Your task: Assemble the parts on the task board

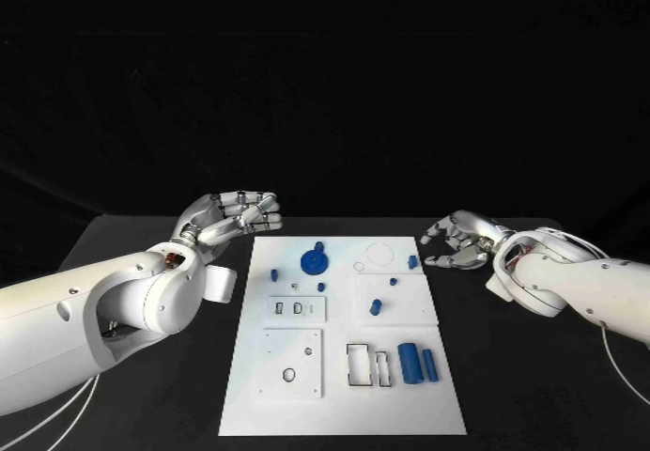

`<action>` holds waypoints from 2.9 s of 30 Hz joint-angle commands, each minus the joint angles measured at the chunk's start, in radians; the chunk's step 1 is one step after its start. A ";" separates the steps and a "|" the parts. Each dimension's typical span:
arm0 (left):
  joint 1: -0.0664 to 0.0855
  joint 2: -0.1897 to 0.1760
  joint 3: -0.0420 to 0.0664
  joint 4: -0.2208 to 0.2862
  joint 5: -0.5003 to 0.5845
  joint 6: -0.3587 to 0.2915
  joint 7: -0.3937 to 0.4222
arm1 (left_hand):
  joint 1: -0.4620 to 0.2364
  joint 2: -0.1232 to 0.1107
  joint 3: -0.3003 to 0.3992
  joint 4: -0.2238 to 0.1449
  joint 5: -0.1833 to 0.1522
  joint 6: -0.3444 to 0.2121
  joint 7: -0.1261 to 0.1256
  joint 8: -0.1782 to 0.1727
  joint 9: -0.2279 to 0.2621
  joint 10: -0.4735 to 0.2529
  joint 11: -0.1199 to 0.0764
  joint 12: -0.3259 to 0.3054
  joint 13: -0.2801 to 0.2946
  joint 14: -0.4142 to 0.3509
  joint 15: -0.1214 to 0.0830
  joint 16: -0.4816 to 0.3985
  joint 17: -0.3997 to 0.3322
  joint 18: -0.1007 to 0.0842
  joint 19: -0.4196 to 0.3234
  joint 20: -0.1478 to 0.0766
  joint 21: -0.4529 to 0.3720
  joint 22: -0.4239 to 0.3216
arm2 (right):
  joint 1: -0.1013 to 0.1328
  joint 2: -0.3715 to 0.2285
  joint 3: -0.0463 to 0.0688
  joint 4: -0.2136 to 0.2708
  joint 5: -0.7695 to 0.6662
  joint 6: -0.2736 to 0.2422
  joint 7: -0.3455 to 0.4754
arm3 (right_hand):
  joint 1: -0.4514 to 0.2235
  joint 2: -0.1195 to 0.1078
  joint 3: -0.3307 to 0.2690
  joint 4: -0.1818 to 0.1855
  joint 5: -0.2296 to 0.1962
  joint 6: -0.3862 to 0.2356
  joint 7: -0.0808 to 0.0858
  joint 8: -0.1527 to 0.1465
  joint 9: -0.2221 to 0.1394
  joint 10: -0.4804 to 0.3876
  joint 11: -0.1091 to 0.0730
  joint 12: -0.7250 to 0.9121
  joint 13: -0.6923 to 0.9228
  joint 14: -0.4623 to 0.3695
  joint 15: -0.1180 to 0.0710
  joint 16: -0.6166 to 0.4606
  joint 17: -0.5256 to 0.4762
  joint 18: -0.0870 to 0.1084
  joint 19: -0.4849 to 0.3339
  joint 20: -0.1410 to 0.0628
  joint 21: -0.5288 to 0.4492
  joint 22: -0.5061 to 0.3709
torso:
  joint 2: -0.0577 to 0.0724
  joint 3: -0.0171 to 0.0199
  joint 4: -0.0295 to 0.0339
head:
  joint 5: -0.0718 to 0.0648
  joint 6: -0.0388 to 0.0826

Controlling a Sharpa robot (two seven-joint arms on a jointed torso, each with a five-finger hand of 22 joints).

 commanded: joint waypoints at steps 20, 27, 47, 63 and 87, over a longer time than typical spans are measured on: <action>0.001 0.000 0.001 0.001 0.001 0.016 0.010 | -0.007 -0.005 -0.008 -0.001 -0.007 -0.005 0.015 0.000 0.001 -0.006 0.001 -0.004 0.001 -0.007 0.002 -0.004 0.002 0.002 0.001 0.005 -0.006 -0.002 | -0.026 0.049 -0.006 -0.028 0.020 0.033 -0.005 | -0.010 0.004 0.010 0.003 0.007 0.011 -0.003 0.005 -0.003 0.081 -0.003 0.010 0.233 0.099 0.002 0.002 0.242 -0.001 0.007 0.000 0.008 0.157 | -0.001 -0.0013 -0.0016 | 0.010 -0.008; 0.001 0.001 0.001 0.001 0.001 0.016 0.010 | -0.007 -0.005 -0.008 -0.001 -0.007 -0.005 0.015 0.000 0.001 -0.006 0.001 -0.004 0.001 -0.007 0.002 -0.004 0.002 0.002 0.001 0.005 -0.006 -0.002 | -0.028 0.054 -0.006 -0.029 0.017 0.030 -0.008 | -0.011 0.008 0.018 0.002 0.009 0.019 -0.001 0.009 -0.004 0.084 -0.001 0.014 0.237 0.100 0.004 0.002 0.246 -0.002 0.009 0.001 0.010 0.159 | -0.001 -0.0011 -0.0006 | 0.009 -0.009; 0.001 -0.002 0.001 0.002 0.000 0.016 0.008 | -0.007 -0.005 -0.009 -0.002 -0.010 -0.006 0.015 0.000 0.001 -0.007 0.001 -0.004 0.001 -0.007 0.002 -0.005 0.003 0.002 0.000 0.005 -0.007 -0.003 | -0.029 0.073 -0.006 -0.045 0.013 0.013 -0.025 | -0.028 0.043 0.102 -0.005 0.007 0.079 -0.012 0.029 -0.013 0.090 -0.009 0.023 0.245 0.103 -0.004 0.005 0.258 -0.005 0.018 -0.004 0.022 0.170 | -0.001 -0.0017 -0.0008 | 0.011 -0.009; 0.001 -0.003 0.001 0.002 0.000 0.015 0.007 | -0.007 -0.005 -0.009 -0.002 -0.010 -0.006 0.015 0.000 0.001 -0.007 0.001 -0.004 0.001 -0.007 0.002 -0.005 0.003 0.002 0.000 0.005 -0.007 -0.003 | -0.033 0.082 -0.006 -0.053 -0.014 -0.011 -0.047 | -0.032 0.042 0.119 -0.013 0.003 0.091 -0.016 0.034 -0.013 0.091 -0.013 0.025 0.246 0.104 -0.007 0.006 0.262 -0.007 0.022 -0.007 0.028 0.175 | -0.001 -0.0010 -0.0010 | 0.008 -0.010; 0.001 0.005 0.001 -0.016 0.000 0.016 0.006 | -0.006 -0.004 -0.009 -0.002 -0.011 -0.006 0.015 0.000 0.001 -0.007 0.001 -0.004 0.001 -0.008 0.002 -0.006 0.004 0.002 -0.002 0.006 -0.008 -0.005 | 0.006 0.063 0.000 0.232 -0.122 -0.146 -0.236 | -0.072 0.054 0.164 -0.023 0.006 0.116 -0.027 0.047 -0.011 0.092 -0.024 0.025 0.247 0.104 -0.014 0.006 0.263 -0.013 0.035 -0.014 0.048 0.190 | -0.013 -0.0059 -0.0076 | 0.020 -0.021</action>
